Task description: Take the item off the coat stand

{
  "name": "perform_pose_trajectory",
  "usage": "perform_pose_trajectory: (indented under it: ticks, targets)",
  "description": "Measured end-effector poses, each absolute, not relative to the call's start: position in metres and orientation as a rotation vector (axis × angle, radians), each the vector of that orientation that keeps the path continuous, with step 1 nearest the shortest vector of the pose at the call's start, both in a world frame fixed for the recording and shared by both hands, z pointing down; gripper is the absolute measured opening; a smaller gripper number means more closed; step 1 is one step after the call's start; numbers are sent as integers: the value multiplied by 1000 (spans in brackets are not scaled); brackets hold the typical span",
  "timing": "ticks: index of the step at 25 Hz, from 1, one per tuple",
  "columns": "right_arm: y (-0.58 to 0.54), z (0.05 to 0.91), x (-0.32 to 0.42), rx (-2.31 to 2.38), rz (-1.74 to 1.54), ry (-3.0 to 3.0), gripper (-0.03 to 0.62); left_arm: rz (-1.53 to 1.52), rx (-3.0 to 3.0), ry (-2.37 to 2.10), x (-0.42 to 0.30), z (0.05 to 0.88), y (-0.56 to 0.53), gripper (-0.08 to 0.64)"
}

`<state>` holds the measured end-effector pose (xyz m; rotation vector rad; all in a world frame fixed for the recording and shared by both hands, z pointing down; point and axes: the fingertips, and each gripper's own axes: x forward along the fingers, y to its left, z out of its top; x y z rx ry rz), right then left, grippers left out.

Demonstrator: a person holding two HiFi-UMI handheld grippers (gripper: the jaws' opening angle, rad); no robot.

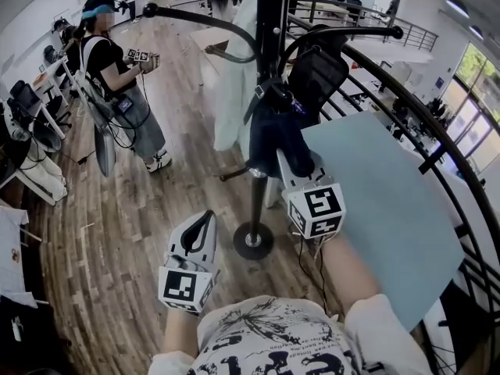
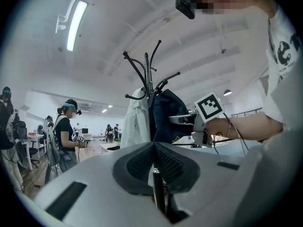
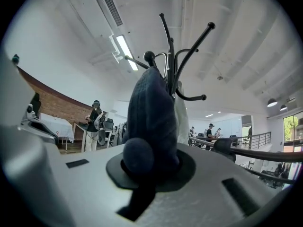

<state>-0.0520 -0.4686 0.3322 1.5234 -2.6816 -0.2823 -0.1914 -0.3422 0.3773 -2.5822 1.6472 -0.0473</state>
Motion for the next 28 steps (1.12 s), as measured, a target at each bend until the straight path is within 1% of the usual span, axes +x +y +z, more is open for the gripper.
perform_pose_trajectory:
  ticks: [7, 11, 17, 23, 28]
  targets:
    - [-443, 298, -42, 1586, -368, -2699, 11, -30, -2602, 1614, -190, 375, -334, 5]
    - [-424, 293, -38, 1618, -401, -2690, 11, -23, -2607, 1596, -192, 376, -329, 5]
    - [-388, 312, -33, 1623, -379, -2675, 12, -15, -2622, 1565, -192, 376, -317, 5]
    - [-361, 354, -31, 1620, -252, -2663, 12, -25, -2639, 1553, -190, 376, -300, 5]
    - [-342, 380, -32, 1606, -223, -2669, 14, -15, -2619, 1541, -193, 375, -288, 5]
